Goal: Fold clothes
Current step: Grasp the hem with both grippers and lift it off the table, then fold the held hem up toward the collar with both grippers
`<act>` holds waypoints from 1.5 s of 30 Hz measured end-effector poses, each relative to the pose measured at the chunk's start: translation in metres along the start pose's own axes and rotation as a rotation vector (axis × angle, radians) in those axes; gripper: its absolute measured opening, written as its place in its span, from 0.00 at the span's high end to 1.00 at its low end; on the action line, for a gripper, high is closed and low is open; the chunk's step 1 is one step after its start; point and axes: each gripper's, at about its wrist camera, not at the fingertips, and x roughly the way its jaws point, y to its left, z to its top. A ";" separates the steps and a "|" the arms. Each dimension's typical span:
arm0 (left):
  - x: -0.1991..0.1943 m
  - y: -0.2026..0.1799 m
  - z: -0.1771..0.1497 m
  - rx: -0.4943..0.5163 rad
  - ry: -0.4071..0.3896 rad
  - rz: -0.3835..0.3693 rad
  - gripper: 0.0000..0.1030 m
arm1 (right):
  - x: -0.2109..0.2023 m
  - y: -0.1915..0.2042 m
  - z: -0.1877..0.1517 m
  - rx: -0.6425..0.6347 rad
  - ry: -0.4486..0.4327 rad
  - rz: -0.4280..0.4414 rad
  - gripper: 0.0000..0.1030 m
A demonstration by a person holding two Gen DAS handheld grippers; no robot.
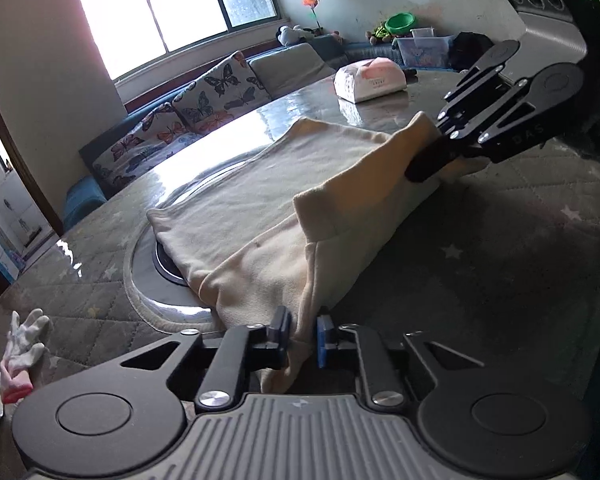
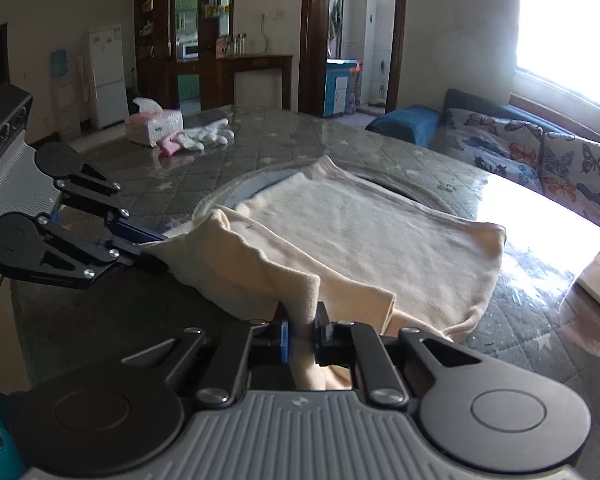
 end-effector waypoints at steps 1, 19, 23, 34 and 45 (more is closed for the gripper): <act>-0.004 0.000 0.001 0.002 -0.009 0.000 0.88 | -0.004 0.002 -0.001 -0.001 -0.011 -0.002 0.91; -0.131 -0.042 -0.012 0.029 -0.054 -0.158 0.89 | -0.138 0.070 -0.015 -0.051 0.009 0.142 0.91; -0.129 -0.038 -0.005 0.026 -0.070 -0.153 0.89 | -0.144 0.068 -0.010 -0.038 0.015 0.132 0.91; -0.052 0.019 0.042 -0.056 -0.077 -0.123 0.89 | -0.084 -0.007 0.044 0.000 0.030 0.080 0.91; 0.069 0.056 0.035 -0.219 0.064 -0.035 0.85 | 0.023 -0.061 0.027 0.164 0.093 -0.058 0.80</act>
